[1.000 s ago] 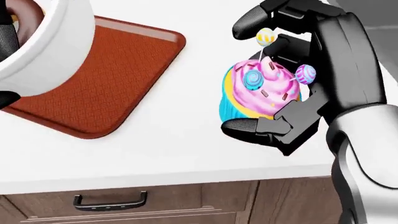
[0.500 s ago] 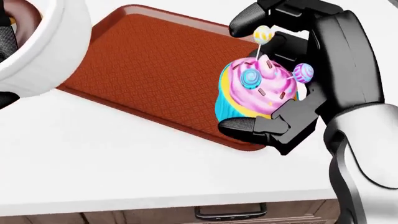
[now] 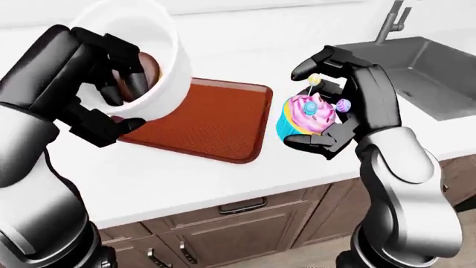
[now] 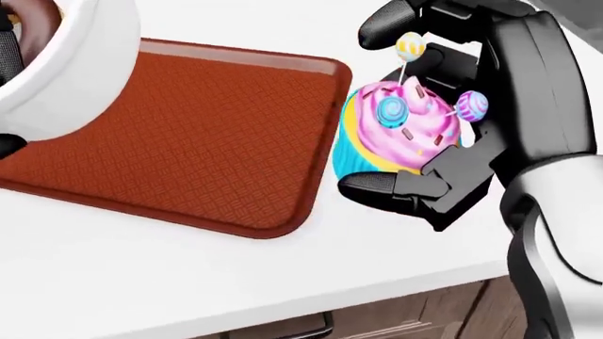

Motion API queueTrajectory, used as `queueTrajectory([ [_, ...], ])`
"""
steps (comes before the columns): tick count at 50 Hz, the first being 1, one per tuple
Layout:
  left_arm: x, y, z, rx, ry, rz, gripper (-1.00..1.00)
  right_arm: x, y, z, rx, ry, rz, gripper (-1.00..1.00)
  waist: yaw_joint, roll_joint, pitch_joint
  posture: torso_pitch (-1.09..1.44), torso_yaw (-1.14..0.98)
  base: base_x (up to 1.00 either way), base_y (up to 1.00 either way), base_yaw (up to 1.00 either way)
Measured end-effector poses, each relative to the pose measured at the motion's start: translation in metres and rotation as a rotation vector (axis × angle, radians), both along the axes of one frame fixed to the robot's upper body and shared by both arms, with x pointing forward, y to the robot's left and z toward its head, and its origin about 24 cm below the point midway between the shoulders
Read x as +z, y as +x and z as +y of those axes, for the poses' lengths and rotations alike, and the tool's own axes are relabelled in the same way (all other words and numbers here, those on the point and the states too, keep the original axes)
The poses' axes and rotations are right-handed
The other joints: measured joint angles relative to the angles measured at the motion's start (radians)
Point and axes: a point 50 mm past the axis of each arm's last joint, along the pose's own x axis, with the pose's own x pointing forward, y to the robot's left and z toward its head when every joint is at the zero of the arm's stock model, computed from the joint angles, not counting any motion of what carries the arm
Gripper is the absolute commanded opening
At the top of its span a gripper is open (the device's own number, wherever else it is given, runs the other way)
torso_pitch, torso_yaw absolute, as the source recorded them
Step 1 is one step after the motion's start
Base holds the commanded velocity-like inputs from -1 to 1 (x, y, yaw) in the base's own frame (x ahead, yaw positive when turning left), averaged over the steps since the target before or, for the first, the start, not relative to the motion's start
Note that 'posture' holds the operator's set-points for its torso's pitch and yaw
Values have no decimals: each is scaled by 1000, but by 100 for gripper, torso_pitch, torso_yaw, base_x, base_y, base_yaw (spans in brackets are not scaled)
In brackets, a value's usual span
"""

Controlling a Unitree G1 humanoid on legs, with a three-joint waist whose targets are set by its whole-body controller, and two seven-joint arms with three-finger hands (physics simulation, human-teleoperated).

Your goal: Pick up the bowl with donut and place it on the tray. Pick up the cupcake and place it on the tray.

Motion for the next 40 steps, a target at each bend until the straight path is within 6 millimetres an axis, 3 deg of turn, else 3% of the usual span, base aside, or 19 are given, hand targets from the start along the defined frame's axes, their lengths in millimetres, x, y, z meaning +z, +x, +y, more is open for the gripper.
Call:
queueTrajectory([
  [4,-4,1,-12,-76,39,23,-100,-4,2,-6,-51,10,20,-100,-7,4,24,0,0,0,0,0],
  [10,-11,7,-9,-77,28,73,-100,-3,2,3,0,-8,7,-100,-10,27,37,0,0,0,0,0],
  [12,-12,8,-7,-63,20,73,-100,-3,2,4,6,-10,9,-100,-15,42,33,0,0,0,0,6],
  [14,-15,11,-6,-60,12,88,-100,-5,2,3,-4,-13,17,-100,-15,79,23,0,0,0,0,69],
  [15,-17,12,-6,-63,13,98,-100,-6,2,2,-11,-11,20,-100,-13,86,22,0,0,0,0,72],
  [17,-18,13,-6,-66,15,111,-100,-7,2,2,-13,-11,25,-100,-4,82,21,0,0,0,0,99],
  [19,-17,11,-3,-53,12,107,-100,-7,3,6,5,-16,25,-100,14,63,17,0,0,0,0,100],
  [23,-13,7,7,11,-12,76,-100,-5,1,13,59,-26,18,-100,35,63,0,0,0,0,0,100],
  [26,-6,2,11,46,-12,24,-100,-2,1,14,64,-23,5,-100,32,24,4,0,0,0,11,33],
  [29,2,-4,11,62,-11,-41,-100,5,-1,10,50,-12,-27,-100,38,-24,23,0,0,0,0,0],
  [35,-13,8,-4,-35,12,68,-100,2,0,0,-13,-2,0,-100,3,41,27,0,0,0,0,0],
  [40,-22,14,-8,-75,10,141,-100,-2,1,3,2,-12,23,-100,-11,51,17,0,0,0,26,0],
])
